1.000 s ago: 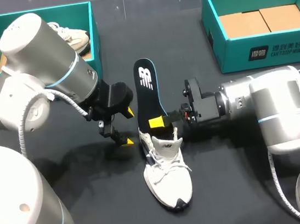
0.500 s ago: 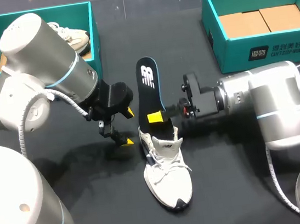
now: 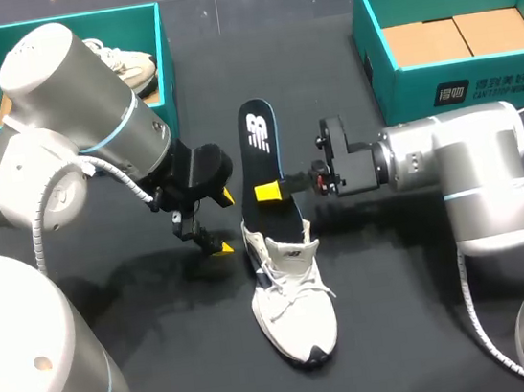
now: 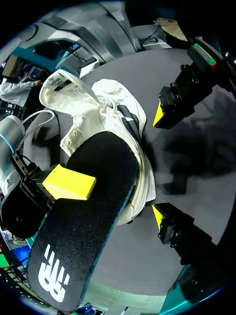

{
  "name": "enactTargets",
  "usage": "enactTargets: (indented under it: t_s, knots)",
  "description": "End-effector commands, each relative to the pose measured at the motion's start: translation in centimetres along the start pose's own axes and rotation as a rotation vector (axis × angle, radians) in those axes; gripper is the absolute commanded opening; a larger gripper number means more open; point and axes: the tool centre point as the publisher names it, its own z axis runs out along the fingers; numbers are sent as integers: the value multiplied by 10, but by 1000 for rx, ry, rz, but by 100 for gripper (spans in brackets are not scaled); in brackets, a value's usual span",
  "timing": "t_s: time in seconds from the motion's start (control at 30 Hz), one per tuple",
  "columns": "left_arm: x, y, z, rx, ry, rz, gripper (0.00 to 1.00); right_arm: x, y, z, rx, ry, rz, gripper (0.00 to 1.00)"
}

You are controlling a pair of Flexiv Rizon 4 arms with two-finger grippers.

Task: Take the shoe out of the shoebox, open the shoe tongue, remove and reinsert the insole, then place the shoe into the shoebox

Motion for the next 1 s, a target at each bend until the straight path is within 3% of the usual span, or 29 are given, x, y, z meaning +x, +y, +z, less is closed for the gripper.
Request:
enactTargets:
  t_s: [0.03, 0.17, 0.2, 0.23, 0.27, 1.0]
  knots:
    - [0, 1, 0, 0, 0, 1, 100, 0, 1, 3, -7, -9, -1, 22]
    - [0, 1, 0, 0, 0, 1, 100, 0, 3, 2, -17, -12, -4, 18]
    - [0, 1, 0, 0, 0, 1, 100, 0, 3, 2, -20, -13, -4, 13]
    - [0, 1, 0, 0, 0, 1, 100, 0, 3, 2, -21, -13, -3, 1]
    - [0, 1, 0, 0, 0, 1, 100, 0, 3, 1, -22, -13, 0, 0]
    - [0, 1, 0, 0, 0, 1, 100, -1, -35, 5, -11, 67, 81, 0]
